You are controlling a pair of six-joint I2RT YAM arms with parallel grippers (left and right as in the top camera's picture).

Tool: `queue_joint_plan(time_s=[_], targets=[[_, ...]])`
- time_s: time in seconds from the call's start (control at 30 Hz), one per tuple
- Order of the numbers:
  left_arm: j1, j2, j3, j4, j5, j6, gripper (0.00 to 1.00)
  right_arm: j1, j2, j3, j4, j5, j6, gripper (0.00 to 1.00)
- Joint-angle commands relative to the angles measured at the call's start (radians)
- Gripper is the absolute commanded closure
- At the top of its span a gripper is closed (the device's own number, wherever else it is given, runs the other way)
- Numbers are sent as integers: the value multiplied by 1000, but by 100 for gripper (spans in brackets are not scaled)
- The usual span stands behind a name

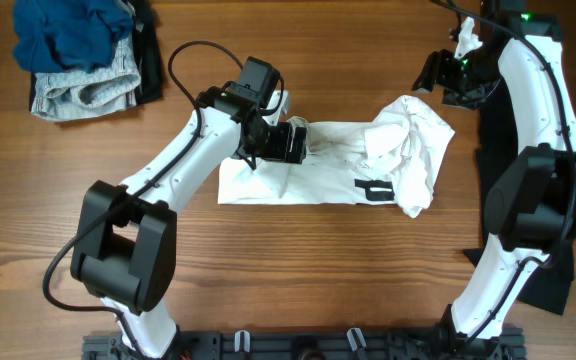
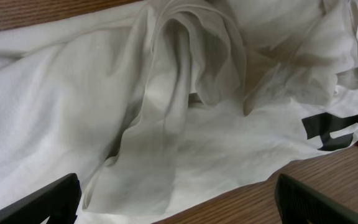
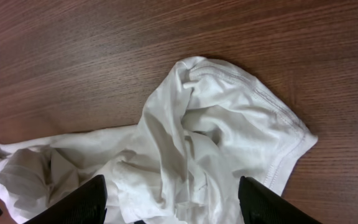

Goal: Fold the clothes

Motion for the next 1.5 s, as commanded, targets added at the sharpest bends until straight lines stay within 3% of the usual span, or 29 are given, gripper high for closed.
queue_joint_plan(time_s=[0.0, 0.43, 0.73, 0.8, 0.83, 0.9, 1.17, 1.37, 1.4, 1.43, 1.47], targets=[[-7, 13, 0, 7, 16, -12, 0, 5, -40, -1, -2, -20, -10, 32], [-7, 16, 0, -9, 17, 92, 0, 5, -40, -1, -39, 56, -39, 31], [17, 122, -37, -12, -13, 145, 2, 5, -40, -1, -39, 64, -39, 28], [17, 124, -37, 6, 27, 145, 16, 5, -40, -1, -39, 64, -39, 28], [17, 124, -37, 8, 40, 145, 30, 5, -40, -1, -39, 64, -39, 28], [17, 121, -35, 10, 90, 141, 96, 5, -40, -1, -39, 77, -39, 28], [12, 51, 39, -41, 305, 141, 96, -5, -40, -1, -177, 120, -33, 25], [-41, 43, 39, -38, 323, 142, 96, -4, -40, -45, -234, 108, -30, 24], [-53, 43, 39, -37, 323, 146, 83, 0, -40, -68, -228, 93, -29, 24], [-70, 43, 39, -31, 322, 162, 38, 7, -40, -101, -217, 90, -29, 24], [-84, 43, 39, -26, 317, 181, 3, 14, -40, -151, -189, 90, -29, 24]])
